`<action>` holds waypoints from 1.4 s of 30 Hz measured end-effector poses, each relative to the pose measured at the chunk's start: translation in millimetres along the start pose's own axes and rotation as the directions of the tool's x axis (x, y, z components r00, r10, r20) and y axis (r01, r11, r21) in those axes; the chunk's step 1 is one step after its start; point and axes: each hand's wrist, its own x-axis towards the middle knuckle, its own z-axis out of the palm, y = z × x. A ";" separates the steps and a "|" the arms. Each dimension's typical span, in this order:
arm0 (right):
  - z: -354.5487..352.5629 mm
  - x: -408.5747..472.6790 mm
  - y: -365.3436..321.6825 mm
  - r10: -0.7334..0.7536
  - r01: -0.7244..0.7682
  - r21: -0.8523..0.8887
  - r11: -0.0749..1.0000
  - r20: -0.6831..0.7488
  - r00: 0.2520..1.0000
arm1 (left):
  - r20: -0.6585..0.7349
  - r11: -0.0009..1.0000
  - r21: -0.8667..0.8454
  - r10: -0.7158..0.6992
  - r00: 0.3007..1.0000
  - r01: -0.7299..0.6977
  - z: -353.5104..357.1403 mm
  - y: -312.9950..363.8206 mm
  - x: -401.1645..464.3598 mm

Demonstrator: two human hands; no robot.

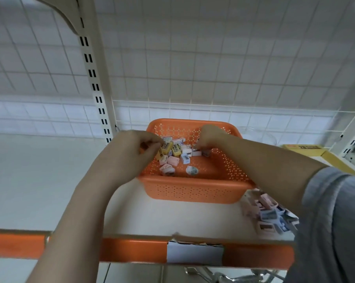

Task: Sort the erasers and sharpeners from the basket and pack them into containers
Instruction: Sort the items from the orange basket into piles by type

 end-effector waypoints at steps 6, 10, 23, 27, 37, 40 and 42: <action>-38.5 -36.7 23.4 0.114 -0.071 0.312 0.947 -0.119 0.986 | 0.175 0.984 0.149 0.074 0.982 -0.100 12.2 12.5 71.0; -42.9 -92.1 49.7 0.179 0.060 0.681 0.730 -0.275 0.945 | 0.272 0.965 0.249 0.012 0.962 -0.082 42.9 10.7 120.8; 21.2 -207.9 44.5 0.460 0.255 0.967 0.024 -0.237 0.856 | 0.440 0.858 0.511 -0.201 0.875 -0.060 95.2 0.0 148.6; 27.8 -208.4 42.5 0.473 0.265 0.963 -0.055 -0.209 0.856 | 0.396 0.844 0.533 -0.179 0.901 -0.066 94.6 1.1 144.6; 22.3 -208.4 39.2 0.485 0.362 0.911 -0.199 -0.229 0.844 | 0.371 0.916 0.374 -0.006 0.929 -0.144 65.9 29.2 140.8; 22.2 -206.8 39.9 0.524 0.400 0.898 -0.185 -0.254 0.813 | 0.327 0.942 0.277 0.092 0.941 -0.188 54.9 50.8 117.7; 23.6 -208.2 44.8 0.559 0.416 0.898 -0.142 -0.274 0.783 | 0.280 0.956 0.195 0.161 0.946 -0.221 51.0 66.4 96.0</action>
